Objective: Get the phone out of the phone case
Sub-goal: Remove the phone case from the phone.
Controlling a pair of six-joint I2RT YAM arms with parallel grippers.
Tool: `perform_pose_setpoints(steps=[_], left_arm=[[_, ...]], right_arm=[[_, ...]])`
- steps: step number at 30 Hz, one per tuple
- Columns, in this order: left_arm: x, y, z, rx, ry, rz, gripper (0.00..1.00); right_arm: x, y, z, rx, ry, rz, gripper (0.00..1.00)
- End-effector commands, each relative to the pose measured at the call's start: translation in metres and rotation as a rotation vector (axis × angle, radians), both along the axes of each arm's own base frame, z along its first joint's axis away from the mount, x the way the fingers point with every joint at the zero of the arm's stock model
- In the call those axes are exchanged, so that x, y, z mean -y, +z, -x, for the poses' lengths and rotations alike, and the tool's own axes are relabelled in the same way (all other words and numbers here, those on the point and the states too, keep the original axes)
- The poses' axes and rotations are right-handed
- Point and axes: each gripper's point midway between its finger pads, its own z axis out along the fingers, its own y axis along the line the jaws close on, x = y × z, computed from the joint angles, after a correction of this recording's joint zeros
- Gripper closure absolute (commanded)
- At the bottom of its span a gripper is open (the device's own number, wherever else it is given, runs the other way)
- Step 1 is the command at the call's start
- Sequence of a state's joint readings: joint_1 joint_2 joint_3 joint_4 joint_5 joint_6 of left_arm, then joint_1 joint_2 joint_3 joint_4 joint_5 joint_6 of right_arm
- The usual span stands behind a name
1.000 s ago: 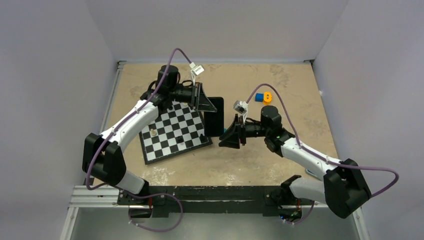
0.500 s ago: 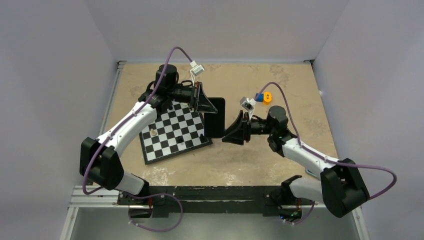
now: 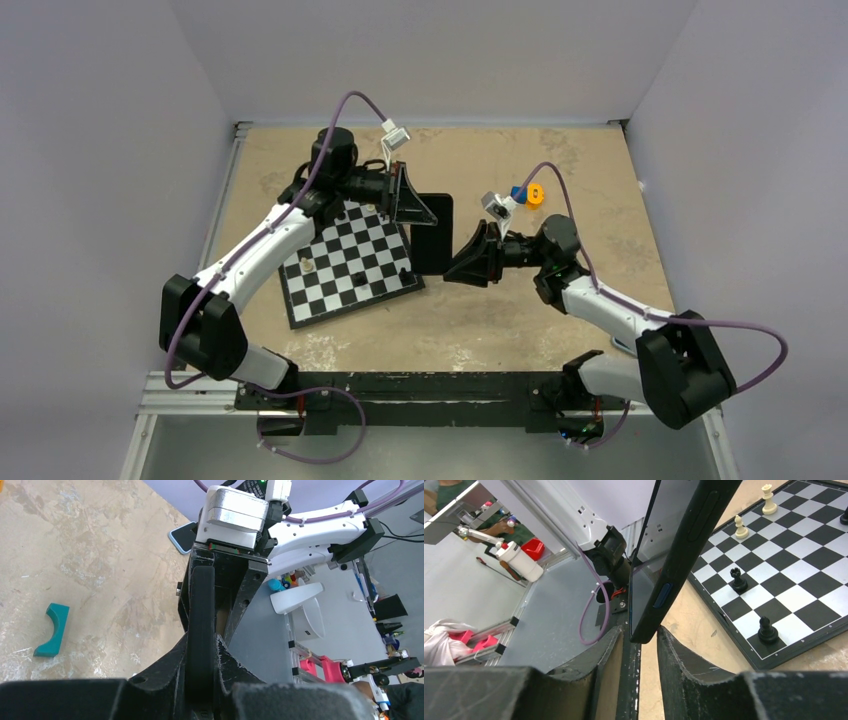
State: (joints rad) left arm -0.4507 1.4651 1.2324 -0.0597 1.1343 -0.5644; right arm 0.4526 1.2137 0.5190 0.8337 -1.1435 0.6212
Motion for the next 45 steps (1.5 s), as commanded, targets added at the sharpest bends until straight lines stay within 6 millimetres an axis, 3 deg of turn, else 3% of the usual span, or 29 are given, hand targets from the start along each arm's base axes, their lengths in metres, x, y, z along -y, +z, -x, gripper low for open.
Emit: perform_pose_setpoints(steps=[1,4,6,7,10,19,23,29,31,33,35,36,38,41,45], left_arm=[[0.001,0.034,0.012,0.106,-0.060,0.074,1.00],[0.001,0.038,0.017,0.101,-0.075,0.083,1.00],[0.001,0.042,0.019,0.068,-0.076,0.085,1.00],[0.002,0.042,0.020,0.009,-0.084,0.082,1.00],[0.002,0.039,0.024,-0.200,-0.078,0.089,1.00],[0.000,0.067,0.033,-0.448,-0.055,0.217,1.00],[-0.004,0.073,0.038,-0.506,-0.039,0.278,1.00],[-0.008,0.065,0.046,-0.507,0.038,0.244,1.00],[-0.011,0.071,0.047,-0.490,0.069,0.274,1.00],[-0.013,0.078,0.046,-0.501,0.094,0.316,1.00],[-0.017,0.082,0.040,-0.509,0.162,0.373,1.00],[-0.019,0.082,0.035,-0.515,0.211,0.397,1.00],[-0.024,0.083,0.025,-0.517,0.300,0.448,1.00],[-0.034,0.088,0.009,-0.509,0.414,0.536,1.00],[-0.043,0.095,-0.002,-0.440,0.511,0.580,1.00]], right_arm=[[-0.001,0.010,0.005,0.065,0.035,-0.033,0.67],[-0.002,0.008,0.005,0.085,0.053,-0.031,0.81],[-0.002,0.008,0.006,0.114,0.064,-0.036,0.98],[-0.001,0.009,0.008,0.133,0.067,-0.043,1.00],[-0.002,0.020,0.016,0.216,0.095,-0.077,1.00],[-0.021,0.065,0.006,0.415,0.095,-0.122,1.00],[-0.025,0.087,-0.005,0.487,0.050,-0.120,1.00],[-0.028,0.112,-0.019,0.548,-0.024,-0.135,1.00],[-0.028,0.115,-0.033,0.528,-0.117,-0.134,1.00],[-0.022,0.111,-0.068,0.471,-0.362,-0.072,1.00],[-0.002,0.100,-0.103,0.388,-0.674,0.020,1.00],[0.008,0.096,-0.109,0.350,-0.773,0.026,1.00],[0.024,0.089,-0.112,0.268,-0.917,0.014,1.00],[0.034,0.078,-0.108,0.202,-0.984,0.002,1.00],[0.023,0.077,-0.092,0.154,-0.884,-0.011,1.00]])
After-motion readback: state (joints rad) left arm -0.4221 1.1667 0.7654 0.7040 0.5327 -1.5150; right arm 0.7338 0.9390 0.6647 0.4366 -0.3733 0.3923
